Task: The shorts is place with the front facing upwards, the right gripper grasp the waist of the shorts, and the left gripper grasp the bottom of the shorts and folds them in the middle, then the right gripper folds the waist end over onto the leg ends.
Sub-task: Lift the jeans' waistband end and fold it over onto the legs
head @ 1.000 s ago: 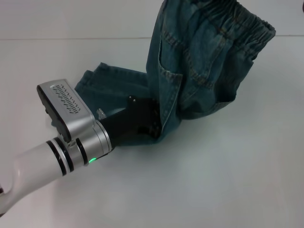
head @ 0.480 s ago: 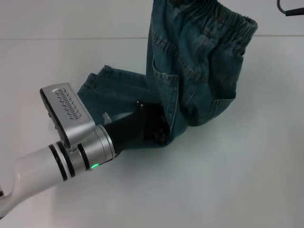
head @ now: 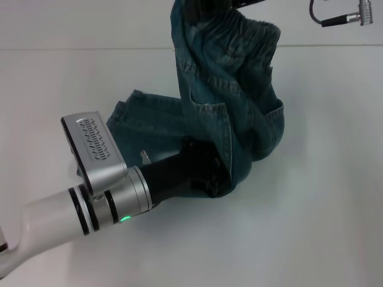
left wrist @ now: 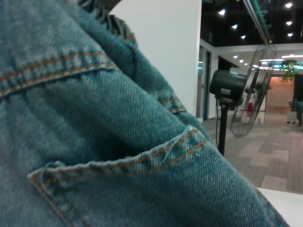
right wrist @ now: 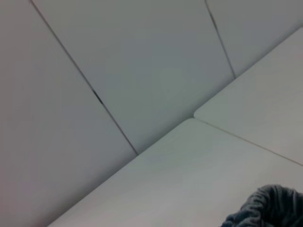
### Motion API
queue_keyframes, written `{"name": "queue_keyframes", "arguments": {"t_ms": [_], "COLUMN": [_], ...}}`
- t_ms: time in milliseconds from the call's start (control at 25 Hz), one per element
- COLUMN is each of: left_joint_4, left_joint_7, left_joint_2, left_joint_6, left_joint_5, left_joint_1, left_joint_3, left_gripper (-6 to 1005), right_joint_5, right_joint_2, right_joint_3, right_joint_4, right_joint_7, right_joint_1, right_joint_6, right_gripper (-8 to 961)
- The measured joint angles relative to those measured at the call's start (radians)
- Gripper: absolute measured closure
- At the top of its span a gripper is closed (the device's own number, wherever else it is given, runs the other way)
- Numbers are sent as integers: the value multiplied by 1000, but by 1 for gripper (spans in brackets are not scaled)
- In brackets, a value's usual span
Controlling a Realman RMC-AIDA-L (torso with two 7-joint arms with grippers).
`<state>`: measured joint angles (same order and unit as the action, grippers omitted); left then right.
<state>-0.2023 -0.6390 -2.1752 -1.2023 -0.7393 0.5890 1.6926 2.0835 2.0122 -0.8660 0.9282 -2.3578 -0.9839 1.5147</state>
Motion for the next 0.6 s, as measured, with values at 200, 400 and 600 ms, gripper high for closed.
{"name": "queue_keyframes", "arguments": {"t_ms": [200, 400, 600], "left_joint_4": [-3, -4, -6], "left_joint_7": [0, -1, -1], "left_joint_2": [0, 0, 0], "left_joint_6": [0, -4, -5], "left_joint_5": [0, -1, -2], "left_joint_1": [0, -2, -13], "left_joint_3": [24, 29, 23], "left_gripper": [997, 997, 997], "right_joint_5": [32, 52, 53], "right_joint_2": [3, 10, 10], "right_joint_3": [-14, -50, -65], "right_joint_4": [-52, -79, -121], "right_joint_7": [15, 23, 33], "right_joint_1": [-35, -53, -71], "right_joint_6": [-21, -59, -72], "right_gripper": [842, 841, 841]}}
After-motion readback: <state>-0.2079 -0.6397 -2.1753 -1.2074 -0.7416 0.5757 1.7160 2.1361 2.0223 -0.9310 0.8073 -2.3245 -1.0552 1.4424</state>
